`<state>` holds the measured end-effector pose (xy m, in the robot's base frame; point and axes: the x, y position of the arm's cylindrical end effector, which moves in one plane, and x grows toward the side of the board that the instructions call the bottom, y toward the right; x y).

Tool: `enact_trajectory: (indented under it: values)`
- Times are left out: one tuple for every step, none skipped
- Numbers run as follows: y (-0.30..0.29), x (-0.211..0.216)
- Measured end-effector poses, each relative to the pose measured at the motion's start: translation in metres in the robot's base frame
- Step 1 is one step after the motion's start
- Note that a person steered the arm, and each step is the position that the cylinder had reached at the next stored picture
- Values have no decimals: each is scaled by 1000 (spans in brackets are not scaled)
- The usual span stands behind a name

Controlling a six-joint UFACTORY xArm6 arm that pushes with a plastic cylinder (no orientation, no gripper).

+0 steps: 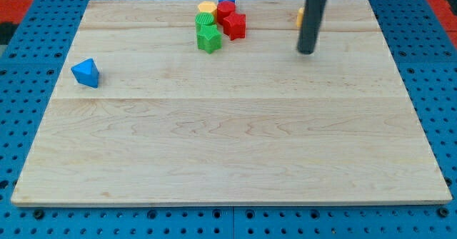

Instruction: Push the yellow heart down and left a bit

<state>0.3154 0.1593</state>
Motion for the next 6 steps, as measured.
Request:
enact_trajectory:
  values:
    - [31, -39]
    - [26, -89]
    - [7, -117]
    - [6, -93]
    - [18, -84]
    - [24, -72]
